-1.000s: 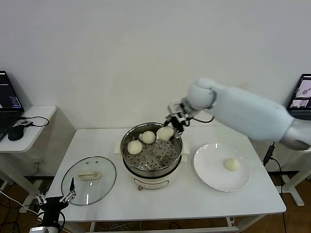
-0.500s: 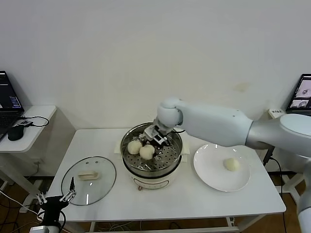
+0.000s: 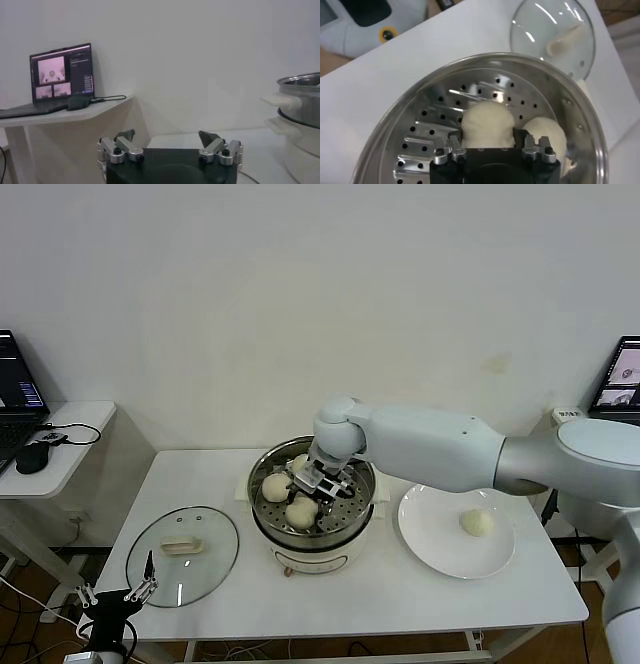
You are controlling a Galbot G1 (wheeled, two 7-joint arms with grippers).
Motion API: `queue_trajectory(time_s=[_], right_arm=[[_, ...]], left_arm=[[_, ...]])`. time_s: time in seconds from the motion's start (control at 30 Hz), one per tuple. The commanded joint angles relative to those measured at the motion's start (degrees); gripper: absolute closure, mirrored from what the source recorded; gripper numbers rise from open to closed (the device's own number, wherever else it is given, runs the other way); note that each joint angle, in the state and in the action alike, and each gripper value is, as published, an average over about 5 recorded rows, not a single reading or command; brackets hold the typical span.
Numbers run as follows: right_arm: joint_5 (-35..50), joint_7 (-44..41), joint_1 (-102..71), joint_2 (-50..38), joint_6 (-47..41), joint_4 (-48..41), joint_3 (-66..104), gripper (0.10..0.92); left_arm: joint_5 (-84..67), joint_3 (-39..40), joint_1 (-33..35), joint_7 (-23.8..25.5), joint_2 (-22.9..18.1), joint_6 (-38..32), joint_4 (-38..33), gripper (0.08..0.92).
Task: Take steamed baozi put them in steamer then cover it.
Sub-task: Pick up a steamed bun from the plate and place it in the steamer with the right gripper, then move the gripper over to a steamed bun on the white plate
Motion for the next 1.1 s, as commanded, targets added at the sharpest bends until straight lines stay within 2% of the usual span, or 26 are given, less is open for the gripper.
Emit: queue_trajectory(time_s=[0.03,0.13,0.23,0.47,0.7,0.9,1.1], right_arm=[[-0.8,0.56,0.25,0.26,2.06,0.27,-0.33,0.307],[0.08,0.67,1.22,-1.01,1.66,1.0,0.26,0.236],[2.17,0.65,2.56,-3.3,-0.66,1.97,1.46,0.208],[7.18,-1.95,4.76,-13.62,-12.91,4.86,7.63,0.203],[9.79,-3.55,4.43,-27.18,-17.9,7.26,11.78,0.203],[5.29,-3.39,-0.88,-38.26,-17.97,7.81,14.69,0.203],[-3.11,-3.18,-12.6,-44.08,-16.77,5.64,22.8,0.202]], left_arm=[[0.04,0.02,0.01,0.0,0.01,-0.01,0.01,0.177],[-0.04,-0.08,0.01,0.02,0.11,0.01,-0.11,0.177],[-0.23,-0.27,-0.01,0.04,0.38,0.04,-0.24,0.177],[-0.89,-0.86,-0.33,0.12,1.7,0.33,-0.33,0.177],[-1.04,-0.81,-0.46,0.26,2.45,0.31,-0.35,0.177],[-1.1,-0.53,-0.68,0.37,3.2,0.24,-0.3,0.177],[-0.96,-0.12,-0.75,0.46,3.63,0.33,-0.3,0.177]])
